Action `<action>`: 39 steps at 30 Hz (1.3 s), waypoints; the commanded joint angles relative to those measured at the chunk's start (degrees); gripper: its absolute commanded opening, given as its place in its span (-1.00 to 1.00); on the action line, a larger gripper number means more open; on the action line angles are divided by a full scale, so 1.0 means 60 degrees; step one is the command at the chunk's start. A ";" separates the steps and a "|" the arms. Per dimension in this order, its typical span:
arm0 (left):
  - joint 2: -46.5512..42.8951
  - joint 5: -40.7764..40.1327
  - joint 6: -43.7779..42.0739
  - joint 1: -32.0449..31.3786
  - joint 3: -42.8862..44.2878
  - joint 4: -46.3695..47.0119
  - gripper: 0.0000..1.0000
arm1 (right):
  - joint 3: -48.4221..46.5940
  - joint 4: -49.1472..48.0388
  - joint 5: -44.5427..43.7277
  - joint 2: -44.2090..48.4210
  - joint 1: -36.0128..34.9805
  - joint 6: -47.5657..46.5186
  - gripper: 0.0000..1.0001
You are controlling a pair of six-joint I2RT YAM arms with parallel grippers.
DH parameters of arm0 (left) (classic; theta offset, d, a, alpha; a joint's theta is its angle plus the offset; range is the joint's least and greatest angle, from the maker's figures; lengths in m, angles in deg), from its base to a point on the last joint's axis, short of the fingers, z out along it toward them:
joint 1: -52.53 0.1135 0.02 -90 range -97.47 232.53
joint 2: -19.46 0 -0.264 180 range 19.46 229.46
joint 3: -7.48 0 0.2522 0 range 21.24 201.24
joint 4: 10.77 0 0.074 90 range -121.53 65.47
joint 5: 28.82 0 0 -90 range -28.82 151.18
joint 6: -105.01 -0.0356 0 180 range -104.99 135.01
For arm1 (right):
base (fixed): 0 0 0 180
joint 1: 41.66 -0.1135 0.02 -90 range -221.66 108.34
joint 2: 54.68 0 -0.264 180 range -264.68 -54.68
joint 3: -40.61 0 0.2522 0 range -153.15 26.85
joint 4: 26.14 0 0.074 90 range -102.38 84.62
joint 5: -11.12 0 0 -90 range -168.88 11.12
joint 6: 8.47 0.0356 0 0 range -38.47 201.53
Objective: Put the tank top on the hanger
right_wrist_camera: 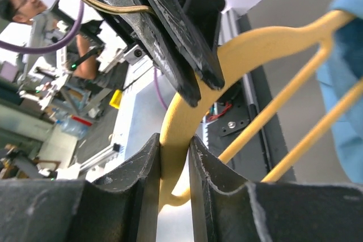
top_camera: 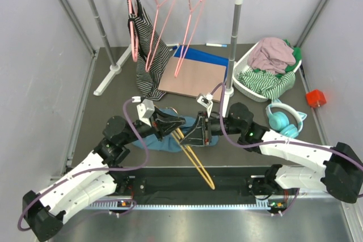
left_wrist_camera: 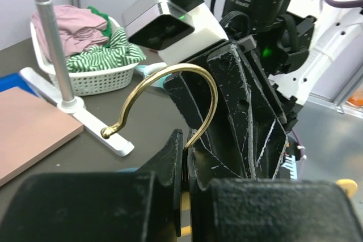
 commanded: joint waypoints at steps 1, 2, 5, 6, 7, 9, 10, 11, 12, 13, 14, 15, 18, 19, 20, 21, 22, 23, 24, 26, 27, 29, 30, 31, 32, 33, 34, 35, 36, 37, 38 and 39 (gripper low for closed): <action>-0.0384 -0.1011 -0.0565 0.0105 0.0131 -0.0235 -1.00 | -0.0404 0.0335 -0.0181 0.0446 0.0109 -0.0797 -0.49; -0.0443 -0.1200 -0.0609 0.0105 0.0072 -0.0235 -1.00 | -0.0447 0.0394 -0.0196 0.0432 0.0153 -0.0812 -0.32; -0.0561 -0.1523 -0.0829 0.0105 -0.0133 -0.0191 -1.00 | -0.0506 0.0657 -0.0240 0.0417 0.0299 -0.0929 0.11; -0.0590 -0.1742 -0.0974 0.0105 -0.0177 -0.0235 -1.00 | -0.0492 0.0759 -0.0269 0.0403 0.0343 -0.0958 0.23; -0.0590 -0.1845 -0.1034 0.0105 -0.0235 -0.0293 -1.00 | -0.0492 0.0833 -0.0298 0.0417 0.0402 -0.1002 0.33; -0.0575 -0.2123 -0.1224 0.0090 -0.0265 -0.0396 -1.00 | -0.0375 0.0965 -0.0270 0.0504 0.0709 -0.1017 0.46; -0.0590 -0.2212 -0.1283 0.0076 -0.0280 -0.0527 -1.00 | -0.0316 0.1009 -0.0284 0.0563 0.0855 -0.1017 0.50; -0.0590 -0.2329 -0.1342 0.0061 -0.0294 -0.0586 -1.00 | -0.0156 0.1053 -0.0327 0.0651 0.1175 -0.1032 0.53; -0.0605 -0.2417 -0.1458 0.0017 -0.0295 -0.0630 -1.00 | -0.0126 0.1416 -0.0458 0.0840 0.1367 -0.1061 0.54; -0.0590 -0.2621 -0.1517 0.0002 -0.0295 -0.0732 -1.00 | -0.0096 0.1768 -0.1025 0.0943 0.1528 -0.1293 0.55; -0.0605 -0.2739 -0.1561 -0.0041 -0.0295 -0.0777 -1.00 | -0.0183 0.2221 -0.1510 0.1017 0.1762 -0.1513 0.57; -0.0619 -0.2841 -0.1663 -0.0085 -0.0309 -0.0821 -1.00 | -0.0271 0.3356 -0.2152 0.1076 0.1793 -0.1776 0.57; -0.0605 -0.3252 -0.1825 -0.0173 -0.0339 -0.0938 -1.00 | -0.0565 0.4697 -0.4411 0.0756 0.1779 -0.2453 0.57; -0.0590 -0.3325 -0.1869 -0.0188 -0.0339 -0.0982 -1.00 | -0.0579 0.4715 -0.5125 0.0609 0.1779 -0.2525 0.57; -0.0561 -0.3369 -0.1884 -0.0232 -0.0339 -0.1040 -1.00 | -0.0667 0.5049 -0.5336 0.0448 0.1779 -0.2526 0.57; -0.0546 -0.3428 -0.1942 -0.0247 -0.0339 -0.1070 -1.00 | -0.0682 0.5052 -0.5396 0.0055 0.1779 -0.2541 0.57; -0.0532 -0.3501 -0.1972 -0.0276 -0.0353 -0.1099 -1.00 | -0.0726 0.5023 -0.5541 -0.0181 0.1779 -0.2555 0.56; -0.0531 -0.3618 -0.1986 -0.0305 -0.0353 -0.1157 -1.00 | -0.0828 0.4994 -0.5615 -0.0604 0.1765 -0.2555 0.54; -0.0502 -0.3648 -0.2030 -0.0320 -0.0368 -0.1172 -1.00 | -0.0887 0.4950 -0.5688 -0.0811 0.1764 -0.2541 0.54; -0.0473 -0.3867 -0.2089 -0.0378 -0.0382 -0.1216 -1.00 | -0.1019 0.4906 -0.6273 -0.1382 0.1765 -0.2570 0.52; -0.0473 -0.3926 -0.2133 -0.0393 -0.0397 -0.1260 -1.00 | -0.1048 0.4877 -0.6449 -0.1472 0.1764 -0.2570 0.51; -0.0415 -0.4029 -0.2162 -0.0408 -0.0426 -0.1275 -1.00 | -0.1034 0.4818 -0.6846 -0.1734 0.1779 -0.2556 0.51; -0.0385 -0.4116 -0.2162 -0.0408 -0.0441 -0.1275 -1.00 | -0.1019 0.4818 -0.6846 -0.1838 0.1765 -0.2555 0.51; -0.0341 -0.4131 -0.2177 -0.0422 -0.0441 -0.1275 -1.00 | -0.1019 0.4818 -0.6861 -0.1955 0.1750 -0.2541 0.51; -0.0268 -0.4161 -0.2192 -0.0423 -0.0427 -0.1304 -1.00 | -0.1005 0.4542 -0.6847 -0.2217 0.1735 -0.2526 0.50; -0.0239 -0.4219 -0.2192 -0.0423 -0.0426 -0.1304 -1.00 | -0.1004 0.4496 -0.6846 -0.2336 0.1735 -0.2497 0.50; -0.0209 -0.4248 -0.2177 -0.0423 -0.0412 -0.1333 -1.00 | -0.1004 0.4467 -0.6846 -0.2467 0.1692 -0.2497 0.47; -0.0180 -0.4234 -0.2163 -0.0423 -0.0412 -0.1334 -1.00 | -0.1004 0.4365 -0.6846 -0.2701 0.1677 -0.2482 0.47; -0.0180 -0.4220 -0.2177 -0.0437 -0.0426 -0.1319 -1.00 | -0.0990 0.4335 -0.6846 -0.2805 0.1662 -0.2482 0.44; -0.0209 -0.4234 -0.2163 -0.0437 -0.0441 -0.1305 -1.00 | -0.1004 0.4291 -0.6846 -0.2893 0.1633 -0.2482 0.35; -0.0224 -0.4234 -0.2162 -0.0437 -0.0456 -0.1290 -1.00 | -0.1019 0.4276 -0.6846 -0.3053 0.1618 -0.2482 0.28; -0.0238 -0.4249 -0.2162 -0.0437 -0.0470 -0.1290 -1.00 | -0.1048 0.4320 -0.6846 -0.3084 0.1603 -0.2482 0.21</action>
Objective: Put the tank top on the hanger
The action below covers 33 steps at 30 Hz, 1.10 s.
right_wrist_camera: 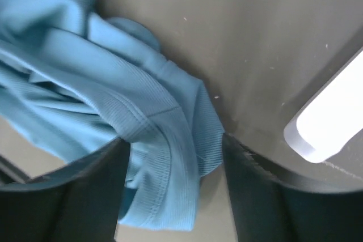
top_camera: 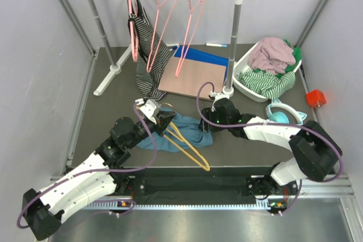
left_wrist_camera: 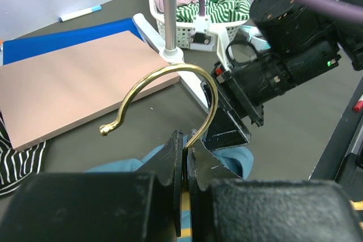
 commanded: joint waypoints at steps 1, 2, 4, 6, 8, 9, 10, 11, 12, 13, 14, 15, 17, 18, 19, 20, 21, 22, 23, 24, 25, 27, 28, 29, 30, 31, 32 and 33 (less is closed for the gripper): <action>-0.0096 -0.0310 -0.0148 -0.0040 -0.0051 0.0422 -1.00 | -0.0571 -0.0449 -0.0467 -0.0323 -0.0167 -0.0100 0.04; -0.0125 -0.0340 -0.0148 -0.0040 -0.0051 0.0379 -1.00 | -0.0571 -0.0376 -0.0513 -0.0294 -0.0196 -0.0100 -0.04; -0.0126 -0.0413 -0.0148 -0.0040 -0.0051 0.0364 -1.00 | -0.0615 -0.0258 -0.0732 -0.0221 -0.0255 -0.0071 -0.23; -0.0140 -0.0443 -0.0148 -0.0040 -0.0052 0.0335 -1.00 | -0.0615 -0.0097 -0.0850 -0.0030 -0.0299 -0.0114 -0.42; -0.0140 -0.0501 -0.0133 -0.0040 -0.0051 0.0320 -1.00 | -0.0586 -0.0097 -0.0865 0.0159 -0.0314 -0.0144 -0.71; -0.0155 -0.0545 -0.0119 -0.0040 -0.0051 0.0320 -1.00 | -0.0557 0.0179 -0.0865 0.0233 -0.0314 -0.0173 -0.77; -0.0140 -0.0604 -0.0119 -0.0055 -0.0051 0.0320 -1.00 | -0.0571 0.0269 -0.0923 0.0321 -0.0314 -0.0188 -0.84; -0.0140 -0.0735 -0.0119 -0.0040 -0.0051 0.0320 -1.00 | -0.0586 0.0473 -0.0967 0.0467 -0.0328 -0.0217 -0.85; -0.0111 -0.0809 -0.0119 -0.0055 -0.0066 0.0305 -1.00 | -0.0572 0.0576 -0.1011 0.0570 -0.0343 -0.0232 -0.86; -0.0097 -0.0882 -0.0133 -0.0055 -0.0066 0.0305 -1.00 | -0.0586 0.0693 -0.1098 0.0672 -0.0358 -0.0246 -0.89; -0.0096 -0.0941 -0.0148 -0.0055 -0.0081 0.0305 -1.00 | -0.0586 0.0912 -0.1143 0.0891 -0.0358 -0.0261 -0.91; -0.0082 -0.1231 -0.0148 -0.0055 -0.0081 0.0305 -1.00 | -0.0572 0.1030 -0.1201 0.1009 -0.0372 -0.0275 -0.91; -0.0052 -0.1409 -0.0148 -0.0055 -0.0110 0.0320 -1.00 | -0.0513 0.1308 -0.1260 0.1418 -0.0431 -0.0247 -0.92; -0.0052 -0.1642 -0.0148 -0.0055 -0.0139 0.0334 -1.00 | -0.0455 0.1368 -0.1275 0.1565 -0.0446 -0.0246 -0.94; -0.0052 -0.1775 -0.0119 -0.0055 -0.0168 0.0364 -1.00 | -0.0338 0.1455 -0.1275 0.1828 -0.0489 -0.0217 -0.95; -0.0081 -0.1936 -0.0075 -0.0055 -0.0212 0.0393 -1.00 | -0.0265 0.1471 -0.1275 0.1946 -0.0548 -0.0145 -0.97; -0.0140 -0.2198 -0.0060 -0.0055 -0.0242 0.0422 -1.00 | -0.0133 0.1500 -0.1231 0.2049 -0.0621 -0.0100 -1.00; -0.0256 -0.2346 -0.0002 -0.0055 -0.0343 0.0495 -1.00 | -0.0088 0.1543 -0.1187 0.2181 -0.0665 -0.0071 -1.00; -0.0330 -0.2478 0.0028 -0.0055 -0.0388 0.0554 -1.00 | -0.0044 0.1616 -0.1172 0.2226 -0.0723 -0.0027 -1.00; -0.0418 -0.2697 0.0042 -0.0055 -0.0446 0.0583 -1.00 | 0.0043 0.1646 -0.1129 0.2270 -0.0811 0.0017 -1.00; -0.0651 -0.2772 0.0086 -0.0055 -0.0505 0.0642 -1.00 | 0.0087 0.1748 -0.1114 0.2313 -0.0841 0.0061 -1.00; -0.1017 -0.2874 0.0130 -0.0055 -0.0652 0.0715 -1.00 | 0.0204 0.1851 -0.1114 0.2358 -0.0943 0.0120 -1.00; -0.1135 -0.2962 0.0188 -0.0055 -0.0696 0.0759 -1.00 | 0.0234 0.1982 -0.1114 0.2416 -0.0973 0.0149 -1.00; -0.1252 -0.3021 0.0203 -0.0055 -0.0797 0.0817 -1.00 | 0.0263 0.2041 -0.1114 0.2445 -0.1017 0.0193 -1.00; -0.1486 -0.3094 0.0218 -0.0055 -0.0842 0.0847 -1.00 | 0.0307 0.2114 -0.1128 0.2504 -0.1104 0.0222 -1.00; -0.1575 -0.3312 0.0247 -0.0055 -0.0929 0.0862 -1.00 | 0.0322 0.2231 -0.1143 0.2591 -0.1163 0.0237 -1.00; -0.1692 -0.3416 0.0262 -0.0055 -0.0974 0.0891 -1.00 | 0.0351 0.2290 -0.1129 0.2650 -0.1221 0.0339 -1.00; -0.1882 -0.3518 0.0291 -0.0055 -0.1032 0.0906 -1.00 | 0.0409 0.2320 -0.1157 0.2680 -0.1338 0.0398 -1.00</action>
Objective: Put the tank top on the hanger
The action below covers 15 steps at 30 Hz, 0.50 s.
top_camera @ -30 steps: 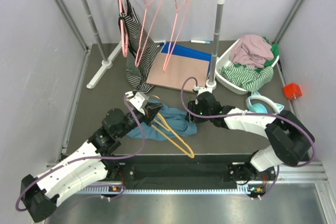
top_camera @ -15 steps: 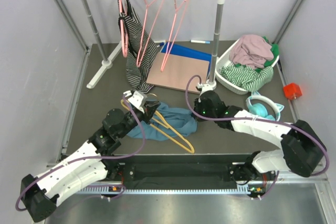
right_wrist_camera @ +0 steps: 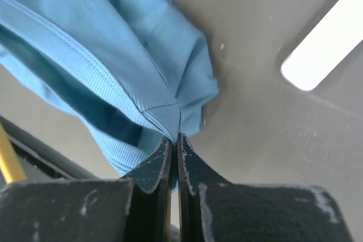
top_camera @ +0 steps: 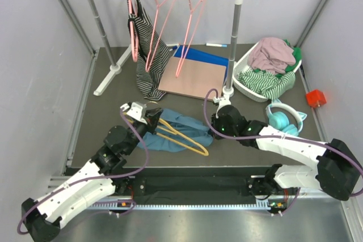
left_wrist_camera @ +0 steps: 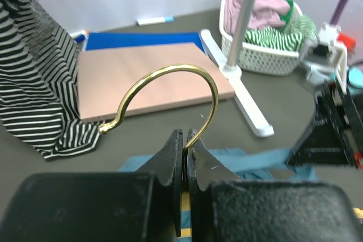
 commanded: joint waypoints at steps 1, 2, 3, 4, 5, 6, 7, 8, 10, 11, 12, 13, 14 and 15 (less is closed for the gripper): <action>-0.0619 -0.0867 0.0120 -0.0011 -0.0271 0.0826 -1.00 | 0.0158 0.0386 -0.0087 0.0592 -0.0414 0.0340 -1.00; -0.0692 -0.0998 0.0120 -0.0011 -0.0301 0.0855 -1.00 | 0.0217 0.0401 -0.0087 0.0651 -0.0501 0.0485 -1.00; -0.0751 -0.1043 0.0106 -0.0011 -0.0330 0.0870 -1.00 | 0.0261 0.0415 -0.0087 0.0739 -0.0720 0.0574 -1.00; -0.0752 -0.1087 0.0091 -0.0011 -0.0331 0.0855 -1.00 | 0.0290 0.0459 -0.0116 0.0899 -0.0809 0.0662 -1.00; -0.0752 -0.1175 0.0091 -0.0011 -0.0331 0.0855 -1.00 | 0.0305 0.0489 -0.0116 0.0974 -0.0897 0.0822 -1.00; -0.0723 -0.1219 0.0091 -0.0011 -0.0331 0.0855 -1.00 | 0.0320 0.0518 -0.0101 0.1047 -0.1086 0.0911 -1.00; -0.0722 -0.1263 0.0062 -0.0011 -0.0345 0.0855 -1.00 | 0.0320 0.0634 -0.0101 0.1193 -0.1175 0.0970 -1.00; -0.0708 -0.1321 0.0047 -0.0011 -0.0360 0.0855 -1.00 | 0.0320 0.0708 -0.0087 0.1252 -0.1249 0.1072 -1.00; -0.0722 -0.1468 0.0018 -0.0011 -0.0389 0.0884 -1.00 | 0.0276 0.0956 -0.0028 0.1384 -0.1424 0.1145 -1.00; -0.0737 -0.1497 0.0003 -0.0011 -0.0404 0.0884 -1.00 | 0.0262 0.1030 0.0001 0.1428 -0.1469 0.1204 -1.00; -0.0766 -0.1527 0.0003 -0.0011 -0.0418 0.0899 -1.00 | 0.0232 0.1118 0.0059 0.1486 -0.1527 0.1204 -1.00; -0.0781 -0.1541 -0.0026 -0.0011 -0.0447 0.0914 -1.00 | 0.0232 0.1249 0.0089 0.1603 -0.1542 0.1248 -1.00; -0.0810 -0.1556 -0.0041 -0.0011 -0.0462 0.0928 -1.00 | 0.0232 0.1309 0.0147 0.1677 -0.1542 0.1263 -1.00; -0.0839 -0.1600 -0.0055 -0.0011 -0.0462 0.0928 -1.00 | 0.0218 0.1367 0.0235 0.1750 -0.1542 0.1278 -1.00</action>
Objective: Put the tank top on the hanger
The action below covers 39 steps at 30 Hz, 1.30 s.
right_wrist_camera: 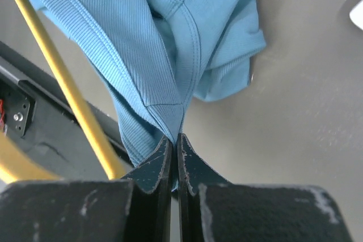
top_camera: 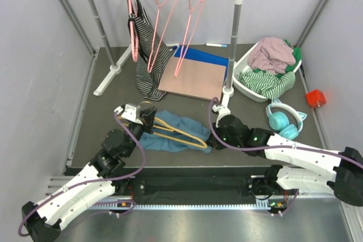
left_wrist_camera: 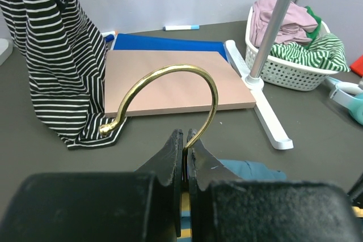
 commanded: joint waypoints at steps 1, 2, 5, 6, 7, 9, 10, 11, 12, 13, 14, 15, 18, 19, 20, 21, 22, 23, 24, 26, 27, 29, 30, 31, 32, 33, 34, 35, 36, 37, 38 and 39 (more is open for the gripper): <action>-0.0195 -0.0492 -0.0205 -0.0004 -0.0080 0.0797 -1.00 | -0.0114 0.0609 0.0221 0.0599 -0.0154 0.0276 -1.00; -0.0224 -0.0551 -0.0205 -0.0004 -0.0095 0.0812 -1.00 | -0.0114 0.0698 0.0265 0.0702 -0.0154 0.0276 -1.00; -0.0283 -0.0640 -0.0249 -0.0004 -0.0153 0.0870 -1.00 | -0.0158 0.1093 0.0324 0.1112 -0.0154 0.0334 -1.00; -0.0283 -0.0625 -0.0249 -0.0004 -0.0168 0.0871 -1.00 | -0.0129 0.1167 0.0280 0.1258 -0.0154 0.0364 -1.00; -0.0268 -0.0625 -0.0263 -0.0004 -0.0168 0.0885 -1.00 | -0.0100 0.1283 0.0280 0.1521 -0.0154 0.0407 -1.00; -0.0268 -0.0654 -0.0263 -0.0004 -0.0182 0.0914 -1.00 | -0.0041 0.1358 0.0309 0.1786 -0.0154 0.0495 -1.00; -0.0268 -0.0669 -0.0278 -0.0004 -0.0212 0.0943 -1.00 | -0.0041 0.1430 0.0309 0.2005 -0.0154 0.0525 -1.00; -0.0254 -0.0669 -0.0278 -0.0004 -0.0226 0.0958 -1.00 | -0.0041 0.1475 0.0338 0.2108 -0.0154 0.0568 -1.00; -0.0239 -0.0655 -0.0278 -0.0004 -0.0227 0.0958 -1.00 | -0.0041 0.1504 0.0339 0.2182 -0.0154 0.0583 -1.00; -0.0195 -0.0625 -0.0278 -0.0004 -0.0212 0.0973 -1.00 | -0.0041 0.1577 0.0324 0.2328 -0.0154 0.0598 -1.00; -0.0180 -0.0596 -0.0278 -0.0004 -0.0212 0.0973 -1.00 | -0.0070 0.1592 0.0309 0.2372 -0.0154 0.0598 -1.00; -0.0151 -0.0552 -0.0278 -0.0004 -0.0212 0.1002 -1.00 | -0.0128 0.1607 0.0324 0.2402 -0.0140 0.0598 -1.00; -0.0063 -0.0566 -0.0307 -0.0004 -0.0226 0.1017 -1.00 | -0.0333 0.1636 0.0367 0.2417 -0.0154 0.0569 -1.00; -0.0063 -0.0567 -0.0307 -0.0004 -0.0241 0.1046 -1.00 | -0.0392 0.1607 0.0397 0.2388 -0.0154 0.0511 -1.00; -0.0048 -0.0567 -0.0293 -0.0004 -0.0241 0.1061 -1.00 | -0.0465 0.1592 0.0412 0.2359 -0.0154 0.0496 -1.00; -0.0034 -0.0523 -0.0293 -0.0004 -0.0241 0.1061 -1.00 | -0.0611 0.1549 0.0484 0.2329 -0.0183 0.0467 -1.00; -0.0019 -0.0494 -0.0278 -0.0004 -0.0241 0.1090 -1.00 | -0.0685 0.1476 0.0500 0.2242 -0.0184 0.0379 -1.00; -0.0004 -0.0464 -0.0278 -0.0004 -0.0241 0.1105 -1.00 | -0.0772 0.1446 0.0514 0.2183 -0.0198 0.0321 -1.00; 0.0039 -0.0449 -0.0278 -0.0004 -0.0241 0.1105 -1.00 | -0.0991 0.1417 0.0485 0.2110 -0.0227 0.0276 -1.00; 0.0054 -0.0435 -0.0278 -0.0004 -0.0241 0.1120 -1.00 | -0.1226 0.1417 0.0514 0.1905 -0.0257 0.0101 -1.00; 0.0098 -0.0420 -0.0278 -0.0004 -0.0241 0.1120 -1.00 | -0.1445 0.1329 0.0500 0.1832 -0.0329 0.0071 -1.00; 0.0113 -0.0376 -0.0263 -0.0004 -0.0241 0.1149 -1.00 | -0.1651 0.1183 0.0543 0.1597 -0.0388 -0.0060 -1.00; 0.0113 -0.0347 -0.0249 -0.0004 -0.0241 0.1149 -1.00 | -0.1797 0.0994 0.0573 0.1495 -0.0476 -0.0104 -1.00; 0.0127 -0.0318 -0.0234 -0.0004 -0.0241 0.1149 -1.00 | -0.1857 0.0905 0.0587 0.1262 -0.0520 -0.0177 -1.00; 0.0128 -0.0289 -0.0220 -0.0004 -0.0241 0.1149 -1.00 | -0.1915 0.0788 0.0631 0.1144 -0.0550 -0.0222 -1.00; 0.0113 -0.0274 -0.0205 -0.0004 -0.0241 0.1149 -1.00 | -0.2046 0.0598 0.0646 0.0997 -0.0622 -0.0266 -1.00; 0.0113 -0.0274 -0.0205 -0.0004 -0.0241 0.1149 -1.00 | -0.2106 0.0509 0.0704 0.0720 -0.0652 -0.0353 -1.00; 0.0113 -0.0245 -0.0190 -0.0004 -0.0227 0.1149 -1.00 | -0.2251 0.0436 0.0690 0.0558 -0.0681 -0.0412 -1.00; 0.0113 -0.0230 -0.0190 -0.0004 -0.0227 0.1149 -1.00 | -0.2325 0.0261 0.0676 0.0267 -0.0711 -0.0456 -1.00; 0.0127 -0.0230 -0.0190 -0.0004 -0.0227 0.1149 -1.00 | -0.2398 0.0158 0.0704 0.0133 -0.0725 -0.0514 -1.00; 0.0128 -0.0215 -0.0176 -0.0004 -0.0227 0.1149 -1.00 | -0.2530 0.0041 0.0690 0.0001 -0.0769 -0.0530 -1.00; 0.0098 -0.0229 -0.0176 -0.0004 -0.0227 0.1149 -1.00 | -0.2604 -0.0207 0.1096 -0.0305 -0.0813 -0.0559 -1.00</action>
